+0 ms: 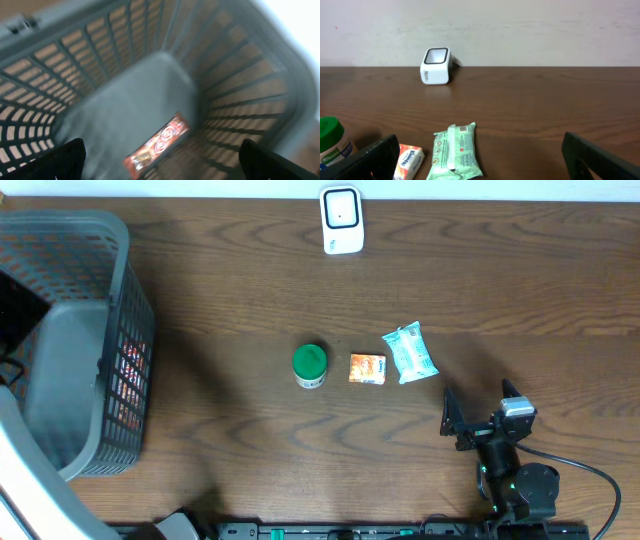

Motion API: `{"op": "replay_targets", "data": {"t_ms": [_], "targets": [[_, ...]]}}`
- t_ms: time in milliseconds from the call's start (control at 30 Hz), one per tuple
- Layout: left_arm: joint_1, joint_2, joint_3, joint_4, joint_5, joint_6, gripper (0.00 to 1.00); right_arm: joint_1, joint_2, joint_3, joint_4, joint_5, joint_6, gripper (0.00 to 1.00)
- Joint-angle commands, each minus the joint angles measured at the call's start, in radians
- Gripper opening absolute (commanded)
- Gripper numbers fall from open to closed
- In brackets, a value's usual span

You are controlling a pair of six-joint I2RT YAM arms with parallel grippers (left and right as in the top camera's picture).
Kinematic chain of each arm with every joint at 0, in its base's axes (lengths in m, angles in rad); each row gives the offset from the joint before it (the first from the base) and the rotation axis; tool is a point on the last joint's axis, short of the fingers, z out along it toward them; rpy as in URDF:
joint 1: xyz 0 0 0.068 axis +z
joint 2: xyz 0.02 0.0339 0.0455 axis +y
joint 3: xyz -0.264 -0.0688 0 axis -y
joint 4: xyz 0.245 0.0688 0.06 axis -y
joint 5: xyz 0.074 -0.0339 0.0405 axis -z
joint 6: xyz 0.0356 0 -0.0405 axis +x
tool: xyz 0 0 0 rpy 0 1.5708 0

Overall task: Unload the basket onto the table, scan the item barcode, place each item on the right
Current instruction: 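Reach the left gripper back into the basket toward the red chocolate bar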

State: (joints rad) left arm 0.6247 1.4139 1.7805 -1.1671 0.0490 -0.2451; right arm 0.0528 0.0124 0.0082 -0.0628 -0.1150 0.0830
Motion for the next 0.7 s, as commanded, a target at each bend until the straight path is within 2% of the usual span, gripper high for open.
{"op": "replay_targets", "data": {"t_ms": [0,133,300,367,667], "targets": [[0.026,0.046,-0.085,0.018,0.098,0.151,0.98,0.007,-0.004,-0.003,-0.002,0.005,-0.01,0.99],[0.02,0.065,-0.228,0.076,0.288,0.391,0.98,0.007,-0.004,-0.003,-0.001,0.005,-0.01,0.99],[0.018,0.089,-0.372,0.161,0.226,0.449,0.98,0.007,-0.004,-0.003,-0.002,0.005,-0.01,0.99],[0.018,0.103,-0.438,0.206,0.227,0.548,0.98,0.007,-0.004,-0.003,-0.002,0.005,-0.01,0.99],[0.018,0.176,-0.514,0.276,0.227,0.701,0.98,0.007,-0.004,-0.003,-0.002,0.005,-0.01,0.99]]}}
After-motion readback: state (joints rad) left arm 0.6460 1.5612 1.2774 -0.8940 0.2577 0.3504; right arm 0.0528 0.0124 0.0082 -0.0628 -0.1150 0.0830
